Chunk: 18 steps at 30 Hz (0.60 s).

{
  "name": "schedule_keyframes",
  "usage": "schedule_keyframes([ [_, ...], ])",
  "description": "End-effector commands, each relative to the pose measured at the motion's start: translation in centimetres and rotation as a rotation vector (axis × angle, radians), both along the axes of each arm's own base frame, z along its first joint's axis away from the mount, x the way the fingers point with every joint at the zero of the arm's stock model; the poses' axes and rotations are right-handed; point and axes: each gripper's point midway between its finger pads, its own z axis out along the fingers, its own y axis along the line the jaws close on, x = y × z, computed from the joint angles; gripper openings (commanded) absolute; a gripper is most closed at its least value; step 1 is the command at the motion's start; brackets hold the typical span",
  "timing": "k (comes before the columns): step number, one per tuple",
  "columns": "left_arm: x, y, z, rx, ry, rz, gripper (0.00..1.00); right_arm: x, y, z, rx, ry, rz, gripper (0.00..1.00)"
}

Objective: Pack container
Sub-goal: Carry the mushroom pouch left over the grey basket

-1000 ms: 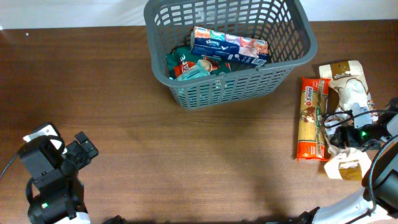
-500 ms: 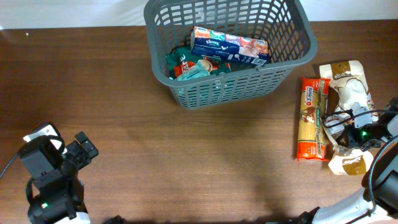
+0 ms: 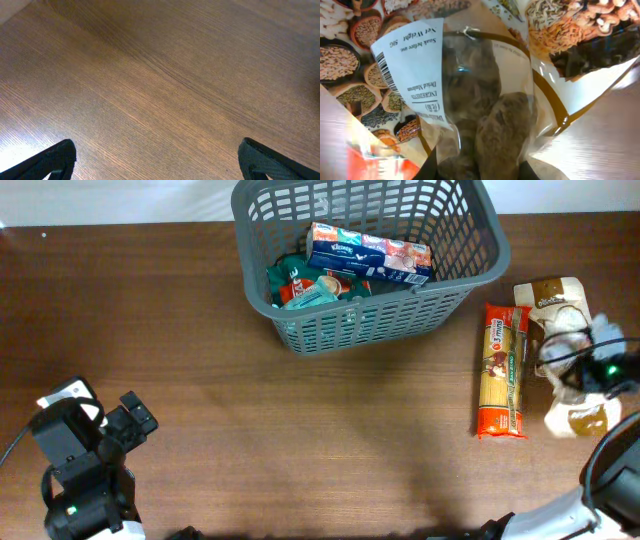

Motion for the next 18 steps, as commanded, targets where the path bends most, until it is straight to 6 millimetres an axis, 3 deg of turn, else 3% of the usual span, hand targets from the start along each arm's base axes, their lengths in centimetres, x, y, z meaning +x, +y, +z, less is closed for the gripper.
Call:
schedule_keyframes([
  [1,0.1,0.0,0.0,0.019,0.006,-0.013,0.99,2.9,1.5,7.2,0.062,-0.218,0.03,0.04],
  [12,0.2,0.1,0.2,0.023,-0.004,-0.014,0.99,4.7,5.3,20.4,0.179,-0.456,0.114,0.04],
  [18,0.5,0.0,0.3,0.021,-0.015,-0.02,0.99,5.6,9.5,28.1,0.133,-0.596,0.249,0.04],
])
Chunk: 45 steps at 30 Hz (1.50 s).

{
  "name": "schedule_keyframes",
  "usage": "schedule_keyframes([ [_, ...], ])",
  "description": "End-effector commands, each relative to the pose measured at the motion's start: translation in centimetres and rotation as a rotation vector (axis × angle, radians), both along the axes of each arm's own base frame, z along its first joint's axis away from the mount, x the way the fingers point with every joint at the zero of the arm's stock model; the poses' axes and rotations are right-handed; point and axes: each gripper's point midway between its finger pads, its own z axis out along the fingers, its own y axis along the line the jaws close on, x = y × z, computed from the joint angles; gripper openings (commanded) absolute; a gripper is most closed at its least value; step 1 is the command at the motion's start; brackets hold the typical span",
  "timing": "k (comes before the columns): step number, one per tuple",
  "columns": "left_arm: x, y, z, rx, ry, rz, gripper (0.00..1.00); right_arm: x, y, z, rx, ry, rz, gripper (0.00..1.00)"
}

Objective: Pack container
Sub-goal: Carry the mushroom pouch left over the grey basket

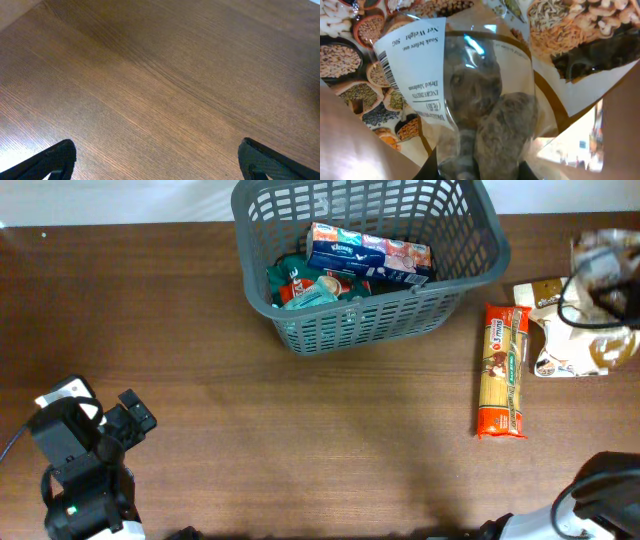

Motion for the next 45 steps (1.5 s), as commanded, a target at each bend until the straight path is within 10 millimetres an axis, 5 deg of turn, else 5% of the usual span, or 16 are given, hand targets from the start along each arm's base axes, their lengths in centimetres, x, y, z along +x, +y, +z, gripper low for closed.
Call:
schedule_keyframes([
  [1,0.2,-0.2,0.0,0.009,-0.001,-0.026,0.99,0.9,4.1,6.5,-0.031,-0.188,0.11,0.04],
  [10,0.7,-0.7,0.2,-0.006,-0.023,-0.053,0.99,0.8,11.3,16.6,-0.076,-0.461,0.229,0.04],
  [14,0.8,-0.6,0.3,-0.004,-0.026,-0.053,0.99,0.8,13.4,17.9,-0.085,-0.486,0.241,0.04],
  [19,0.8,-0.8,0.3,-0.009,-0.029,-0.059,0.99,2.3,14.7,16.3,-0.115,-0.404,0.183,0.03],
  [25,1.0,-1.0,0.3,-0.019,-0.035,-0.072,0.99,4.9,18.9,14.0,-0.085,-0.327,0.201,0.03],
  [34,1.1,-1.1,0.4,-0.023,-0.04,-0.078,0.99,7.6,23.7,7.0,-0.007,-0.105,0.288,0.03],
  [45,1.3,-1.5,0.4,-0.036,-0.052,-0.097,0.99,7.3,23.8,1.4,-0.16,0.068,0.327,0.03],
])
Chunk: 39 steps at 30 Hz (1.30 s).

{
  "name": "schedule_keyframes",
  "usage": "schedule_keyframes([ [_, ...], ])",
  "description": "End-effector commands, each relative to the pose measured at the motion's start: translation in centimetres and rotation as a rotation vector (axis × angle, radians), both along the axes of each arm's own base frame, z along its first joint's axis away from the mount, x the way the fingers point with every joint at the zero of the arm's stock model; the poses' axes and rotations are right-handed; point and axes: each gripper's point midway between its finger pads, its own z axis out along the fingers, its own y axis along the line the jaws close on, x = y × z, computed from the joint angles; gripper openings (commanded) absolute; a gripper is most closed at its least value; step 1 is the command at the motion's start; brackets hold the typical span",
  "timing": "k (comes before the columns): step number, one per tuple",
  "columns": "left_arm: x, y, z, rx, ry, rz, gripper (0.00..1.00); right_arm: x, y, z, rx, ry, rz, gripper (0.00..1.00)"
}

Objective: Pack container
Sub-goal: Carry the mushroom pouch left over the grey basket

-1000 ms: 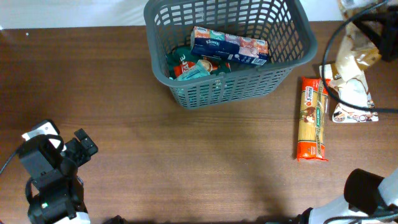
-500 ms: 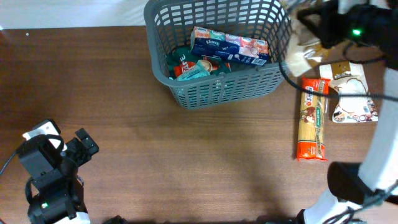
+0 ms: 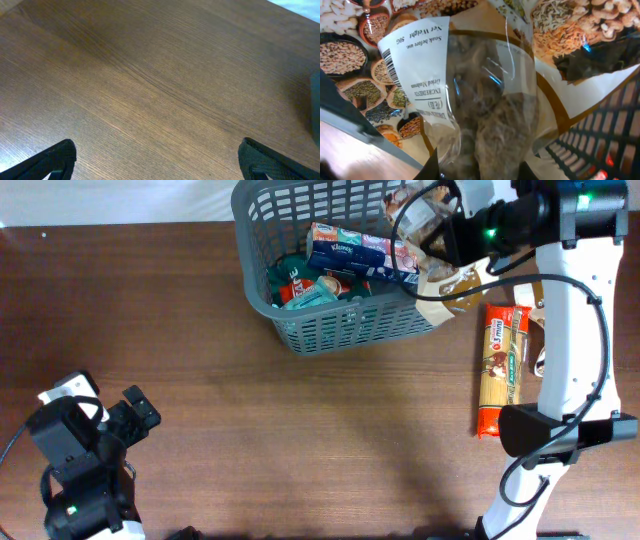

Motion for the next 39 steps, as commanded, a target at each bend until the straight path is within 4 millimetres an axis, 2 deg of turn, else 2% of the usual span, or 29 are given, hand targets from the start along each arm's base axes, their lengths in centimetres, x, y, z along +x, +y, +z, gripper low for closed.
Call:
schedule_keyframes([
  [1,0.3,-0.4,0.0,0.003,-0.006,-0.035,0.99,-0.4,-0.6,-0.1,-0.123,-0.033,0.028,0.03],
  [5,0.3,-0.4,0.0,0.003,-0.006,-0.035,0.99,-0.3,-0.9,-0.6,-0.238,-0.049,0.018,0.04],
  [9,0.3,-0.4,0.0,0.003,-0.005,-0.034,0.99,0.7,0.4,0.5,-0.296,-0.138,0.02,0.04],
  [16,0.2,-0.5,-0.1,0.001,-0.002,-0.034,0.99,4.5,2.4,5.8,-0.364,-0.416,-0.124,0.04],
  [18,0.2,-0.5,-0.1,0.001,-0.002,-0.034,0.99,5.9,2.7,7.7,-0.323,-0.5,-0.187,0.03],
  [21,0.2,-0.5,-0.1,0.001,-0.002,-0.034,0.99,7.1,2.7,9.4,-0.229,-0.552,-0.249,0.03],
  [24,0.2,-0.5,-0.1,0.001,-0.002,-0.034,0.99,7.9,2.5,10.0,-0.149,-0.562,-0.253,0.03],
  [26,0.2,-0.5,-0.1,0.001,-0.002,-0.034,0.99,8.6,1.8,9.3,-0.105,-0.534,-0.262,0.03],
  [29,0.2,-0.5,-0.1,0.001,-0.002,-0.034,0.99,9.4,0.8,6.9,-0.094,-0.464,-0.265,0.03],
  [30,0.2,-0.5,0.0,0.001,-0.002,-0.034,0.99,9.7,0.5,5.4,-0.106,-0.422,-0.266,0.04],
  [39,0.4,-0.8,0.0,-0.01,-0.008,-0.049,0.99,10.1,1.2,-1.1,-0.142,-0.242,-0.228,0.03],
])
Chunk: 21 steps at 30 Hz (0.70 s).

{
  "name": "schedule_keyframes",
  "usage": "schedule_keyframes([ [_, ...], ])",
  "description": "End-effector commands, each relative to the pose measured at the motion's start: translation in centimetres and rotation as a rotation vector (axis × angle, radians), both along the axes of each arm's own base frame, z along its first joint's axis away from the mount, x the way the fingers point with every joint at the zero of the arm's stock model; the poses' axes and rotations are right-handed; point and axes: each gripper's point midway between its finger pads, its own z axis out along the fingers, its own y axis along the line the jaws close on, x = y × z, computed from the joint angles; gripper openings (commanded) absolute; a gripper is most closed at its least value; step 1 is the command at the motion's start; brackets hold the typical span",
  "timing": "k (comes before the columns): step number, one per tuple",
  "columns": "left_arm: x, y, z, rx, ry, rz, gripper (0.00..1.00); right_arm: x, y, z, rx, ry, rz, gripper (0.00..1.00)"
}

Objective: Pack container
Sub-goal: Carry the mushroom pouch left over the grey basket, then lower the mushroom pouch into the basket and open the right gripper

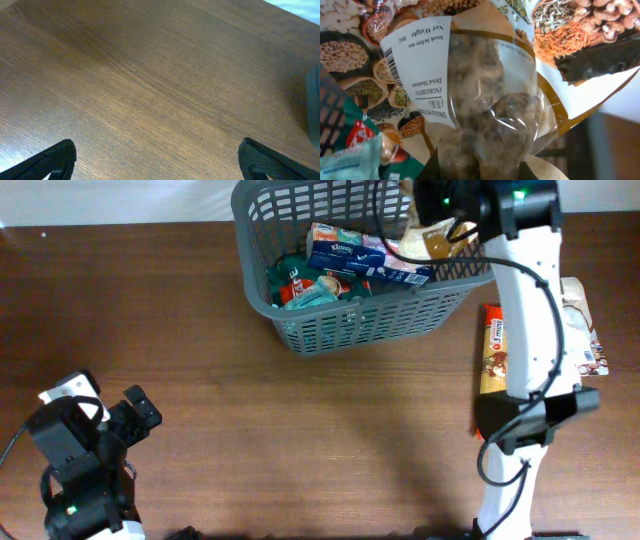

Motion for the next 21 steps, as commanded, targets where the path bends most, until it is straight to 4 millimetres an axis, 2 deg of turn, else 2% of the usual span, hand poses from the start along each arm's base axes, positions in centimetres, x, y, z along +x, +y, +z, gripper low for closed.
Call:
schedule_keyframes([
  [1,0.3,-0.5,0.0,-0.001,-0.003,-0.038,0.99,-0.2,1.0,-2.0,0.023,0.067,0.023,0.04],
  [4,0.2,-0.5,0.0,-0.001,-0.003,-0.038,0.99,-0.4,1.0,-4.0,0.017,0.129,0.027,0.04],
  [8,0.2,-0.5,0.0,-0.001,-0.003,-0.038,0.99,-0.7,1.2,-5.1,0.018,0.171,0.034,0.04],
  [16,0.2,-0.5,0.0,-0.001,-0.003,-0.038,0.99,-1.4,1.1,-5.9,0.008,0.21,0.037,0.05],
  [18,0.2,-0.5,0.0,-0.001,-0.003,-0.038,0.99,-1.6,1.0,-6.0,0.006,0.22,0.037,0.18],
  [19,0.2,-0.5,0.0,-0.001,-0.003,-0.038,0.99,-1.7,1.0,-6.1,0.004,0.224,0.039,0.39],
  [20,0.2,-0.5,0.0,-0.001,-0.003,-0.038,0.99,-1.7,1.0,-6.1,0.003,0.226,0.038,0.99],
  [21,0.2,-0.5,0.0,-0.001,-0.003,-0.038,0.99,-1.7,1.0,-6.1,0.003,0.228,0.038,0.99],
])
